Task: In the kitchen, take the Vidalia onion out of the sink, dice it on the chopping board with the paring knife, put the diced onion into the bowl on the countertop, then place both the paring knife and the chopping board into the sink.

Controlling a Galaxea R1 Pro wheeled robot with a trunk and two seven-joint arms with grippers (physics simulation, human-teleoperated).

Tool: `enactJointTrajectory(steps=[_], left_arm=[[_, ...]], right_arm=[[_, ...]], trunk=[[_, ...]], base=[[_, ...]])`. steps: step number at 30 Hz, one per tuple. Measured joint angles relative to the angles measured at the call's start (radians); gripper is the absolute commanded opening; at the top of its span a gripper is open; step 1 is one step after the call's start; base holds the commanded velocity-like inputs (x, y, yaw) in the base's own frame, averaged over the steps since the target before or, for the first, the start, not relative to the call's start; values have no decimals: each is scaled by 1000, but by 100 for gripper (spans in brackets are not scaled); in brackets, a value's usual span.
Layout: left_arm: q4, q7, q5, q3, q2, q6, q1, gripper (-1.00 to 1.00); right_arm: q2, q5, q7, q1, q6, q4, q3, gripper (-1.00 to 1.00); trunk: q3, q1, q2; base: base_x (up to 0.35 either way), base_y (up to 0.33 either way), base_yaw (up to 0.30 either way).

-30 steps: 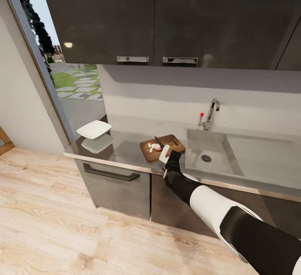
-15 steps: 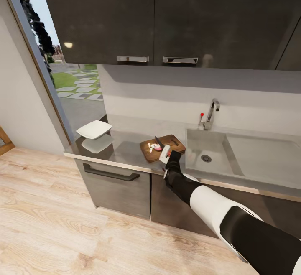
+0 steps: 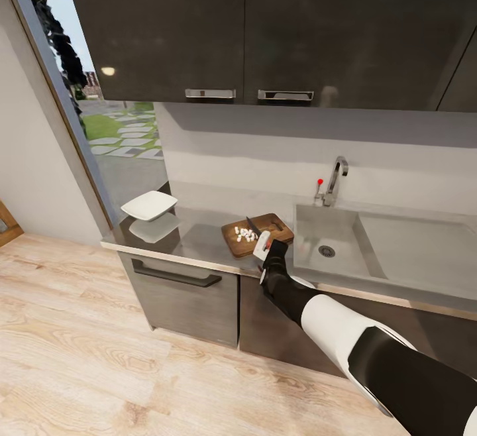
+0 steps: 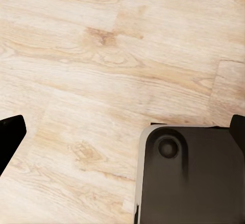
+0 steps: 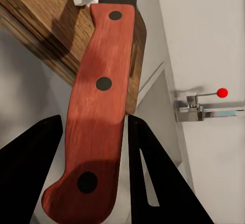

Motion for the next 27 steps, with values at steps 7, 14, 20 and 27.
enactJointTrajectory(steps=[7, 14, 20, 27], left_arm=[[0, 0, 0, 0, 0, 0, 0, 100], [0, 0, 1, 0, 0, 0, 0, 100], [10, 1, 2, 0, 0, 0, 0, 100], [12, 2, 3, 0, 1, 1, -5, 100]], right_arm=[[0, -29, -7, 1, -52, -29, -57, -100], [-61, -64, 5, 1, -76, -250, -542, -100], [-190, -251, 83, 1, -151, -226, -610, -100], [-280, -414, 218, 1, -246, -106, -611, -100]], trunk=[[0, 0, 0], [0, 0, 0], [0, 0, 0], [0, 0, 0]], base=[[0, 0, 0], [0, 0, 0], [0, 0, 0], [0, 0, 0]])
